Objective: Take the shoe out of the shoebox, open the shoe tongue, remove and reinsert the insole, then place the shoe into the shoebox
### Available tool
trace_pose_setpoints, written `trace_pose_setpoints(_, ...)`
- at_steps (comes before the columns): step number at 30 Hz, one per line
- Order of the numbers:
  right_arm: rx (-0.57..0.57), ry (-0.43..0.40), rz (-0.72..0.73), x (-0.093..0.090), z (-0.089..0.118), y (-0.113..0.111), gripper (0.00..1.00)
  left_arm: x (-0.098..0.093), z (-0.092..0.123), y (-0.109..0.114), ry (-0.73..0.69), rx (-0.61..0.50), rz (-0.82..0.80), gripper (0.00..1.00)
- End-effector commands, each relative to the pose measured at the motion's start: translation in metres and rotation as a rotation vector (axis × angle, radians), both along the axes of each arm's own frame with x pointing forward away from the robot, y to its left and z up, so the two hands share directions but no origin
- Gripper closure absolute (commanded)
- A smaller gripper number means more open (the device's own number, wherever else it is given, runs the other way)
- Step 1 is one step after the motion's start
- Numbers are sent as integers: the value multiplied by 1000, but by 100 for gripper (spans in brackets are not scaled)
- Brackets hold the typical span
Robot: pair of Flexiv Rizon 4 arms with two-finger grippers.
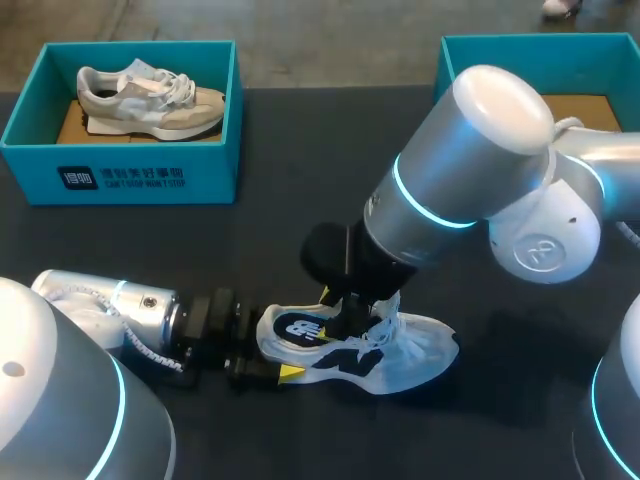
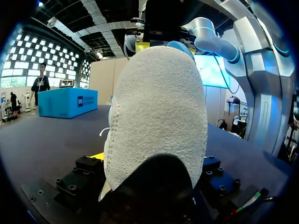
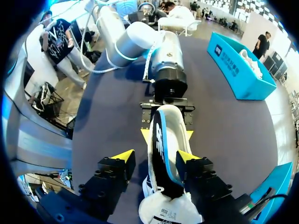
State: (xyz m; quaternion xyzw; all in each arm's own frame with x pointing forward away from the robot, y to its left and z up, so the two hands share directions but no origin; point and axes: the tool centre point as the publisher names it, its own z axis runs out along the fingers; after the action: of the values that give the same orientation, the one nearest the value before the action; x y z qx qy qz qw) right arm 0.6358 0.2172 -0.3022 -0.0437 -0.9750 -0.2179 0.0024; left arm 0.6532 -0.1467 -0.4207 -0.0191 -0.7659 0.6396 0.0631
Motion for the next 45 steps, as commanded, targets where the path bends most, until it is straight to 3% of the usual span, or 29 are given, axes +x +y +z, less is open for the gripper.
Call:
trace_pose_setpoints(1, 30, 9, 1, 2, -14, 3, 51, 1, 0, -1, 0, 2, 2, 100)
trace_pose_setpoints(17, 119, 69, -36, 12, -38, 2, 52, 1, 0, -1, 0, 2, 2, 100)
trace_pose_setpoints(33, 196, 107, -32, 8, -54, 11, 55, 1, 0, -1, 0, 2, 2, 100)
trace_pose_setpoints(42, 234, 123, -29, 11, -57, 16, 60, 1, 0, -1, 0, 2, 2, 100)
trace_pose_setpoints(45, 238, 127, -29, 12, -58, 17, 67, 1, 0, -1, 0, 2, 2, 100)
